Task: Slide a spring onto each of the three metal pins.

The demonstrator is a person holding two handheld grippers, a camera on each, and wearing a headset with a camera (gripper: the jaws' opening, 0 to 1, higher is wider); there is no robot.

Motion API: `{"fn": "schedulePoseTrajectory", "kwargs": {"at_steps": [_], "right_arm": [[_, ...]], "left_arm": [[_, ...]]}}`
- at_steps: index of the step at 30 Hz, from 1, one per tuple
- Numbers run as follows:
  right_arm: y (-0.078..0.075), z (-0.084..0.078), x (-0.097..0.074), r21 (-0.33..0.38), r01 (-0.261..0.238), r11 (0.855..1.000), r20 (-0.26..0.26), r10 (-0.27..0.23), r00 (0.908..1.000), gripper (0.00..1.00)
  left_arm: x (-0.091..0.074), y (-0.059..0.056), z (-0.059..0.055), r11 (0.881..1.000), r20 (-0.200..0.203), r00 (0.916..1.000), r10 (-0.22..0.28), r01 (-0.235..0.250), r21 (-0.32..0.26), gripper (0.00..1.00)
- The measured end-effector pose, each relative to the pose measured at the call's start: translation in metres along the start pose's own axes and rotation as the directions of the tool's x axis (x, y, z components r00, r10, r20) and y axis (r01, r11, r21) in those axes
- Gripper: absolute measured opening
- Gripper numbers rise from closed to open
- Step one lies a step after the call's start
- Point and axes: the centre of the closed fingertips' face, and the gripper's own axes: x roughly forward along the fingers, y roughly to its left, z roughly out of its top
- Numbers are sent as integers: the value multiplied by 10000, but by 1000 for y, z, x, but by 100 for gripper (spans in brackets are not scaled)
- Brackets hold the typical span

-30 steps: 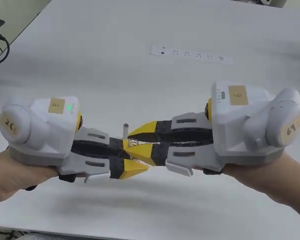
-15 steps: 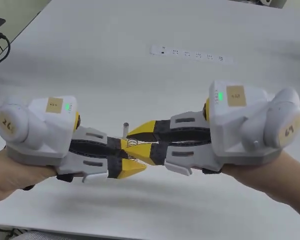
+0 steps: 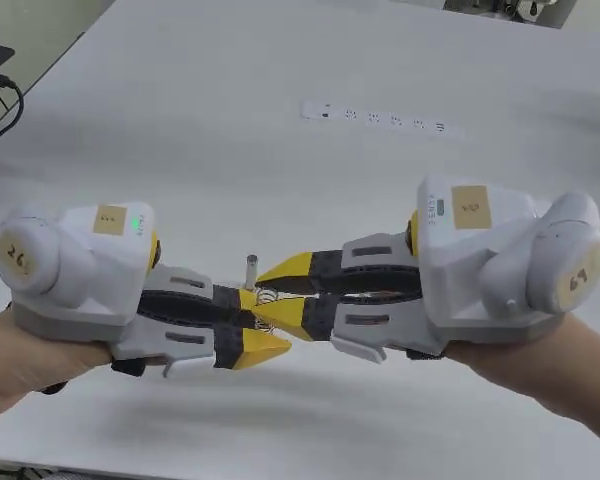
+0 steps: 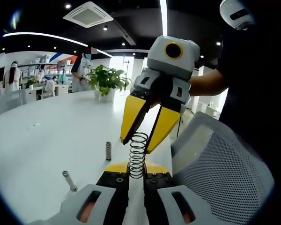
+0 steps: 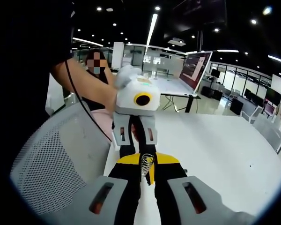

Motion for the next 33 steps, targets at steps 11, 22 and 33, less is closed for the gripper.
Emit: {"fn": "schedulePoseTrajectory", "kwargs": {"at_steps": [11,22,33], "right_arm": [[-6,0,0,-196,-1,9998,-204,-3,9998,6],[-12,3,1,-279,67,9996,-192,-73,9998,6],[-12,0,0,-203,123,9997,-244,-128,9996,7]], "left_arm": [[-3,4,0,9998,-13,9999,150,-150,-159,8],[-8,13,-5,9975,-76,9979,646,-648,-288,23],[-14,21,-8,9938,-100,9943,1059,-1062,-335,39]]}}
